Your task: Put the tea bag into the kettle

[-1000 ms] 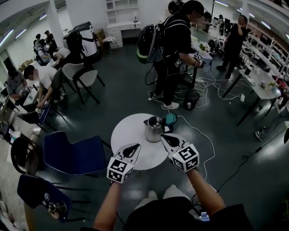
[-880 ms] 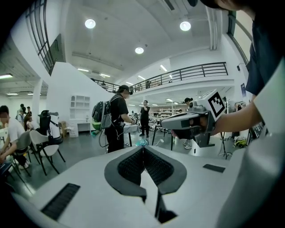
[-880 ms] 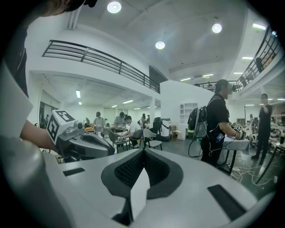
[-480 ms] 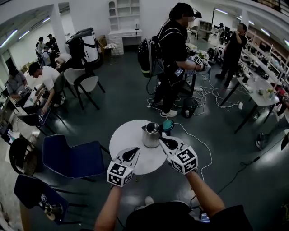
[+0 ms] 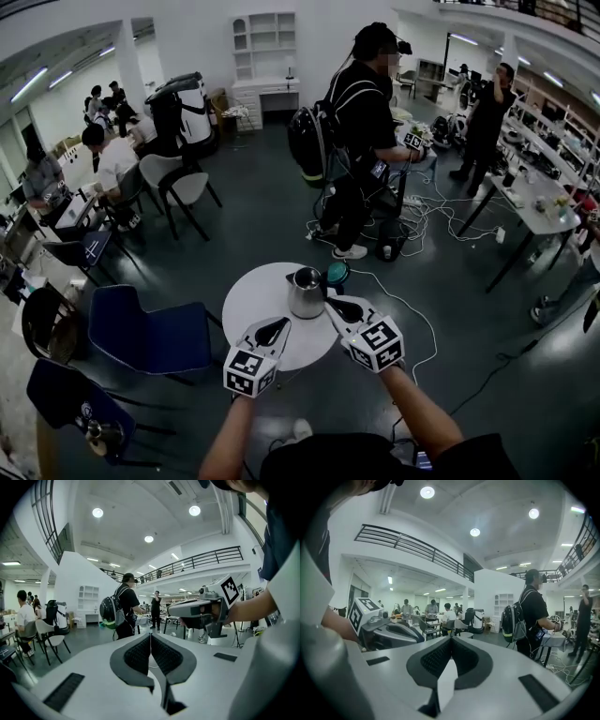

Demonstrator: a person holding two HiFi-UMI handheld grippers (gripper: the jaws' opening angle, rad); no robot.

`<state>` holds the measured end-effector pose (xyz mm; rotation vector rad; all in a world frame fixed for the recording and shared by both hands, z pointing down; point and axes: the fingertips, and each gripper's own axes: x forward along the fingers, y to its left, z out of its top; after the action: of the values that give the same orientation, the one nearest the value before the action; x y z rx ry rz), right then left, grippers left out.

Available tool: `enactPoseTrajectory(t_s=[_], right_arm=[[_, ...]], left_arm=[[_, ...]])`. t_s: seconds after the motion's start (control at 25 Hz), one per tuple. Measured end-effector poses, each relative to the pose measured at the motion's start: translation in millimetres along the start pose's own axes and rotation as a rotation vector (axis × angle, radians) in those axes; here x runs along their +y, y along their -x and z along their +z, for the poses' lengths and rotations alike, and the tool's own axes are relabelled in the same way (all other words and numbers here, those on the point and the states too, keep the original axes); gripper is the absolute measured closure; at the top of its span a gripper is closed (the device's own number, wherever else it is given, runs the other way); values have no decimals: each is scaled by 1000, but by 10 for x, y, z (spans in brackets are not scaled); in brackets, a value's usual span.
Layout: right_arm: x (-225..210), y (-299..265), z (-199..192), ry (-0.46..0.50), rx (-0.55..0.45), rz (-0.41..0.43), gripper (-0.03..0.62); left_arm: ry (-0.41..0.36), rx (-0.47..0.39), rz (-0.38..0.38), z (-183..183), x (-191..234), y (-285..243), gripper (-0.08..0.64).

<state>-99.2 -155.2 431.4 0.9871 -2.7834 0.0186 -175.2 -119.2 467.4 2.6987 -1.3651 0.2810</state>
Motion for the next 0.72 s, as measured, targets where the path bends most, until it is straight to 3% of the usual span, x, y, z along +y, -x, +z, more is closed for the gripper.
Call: enactPoseTrajectory(t_s=[0.72], right_arm=[[-57,1212,-208,-28,-48,8,575]], left_arm=[[-21,-20,17,117,-1235,40,541]])
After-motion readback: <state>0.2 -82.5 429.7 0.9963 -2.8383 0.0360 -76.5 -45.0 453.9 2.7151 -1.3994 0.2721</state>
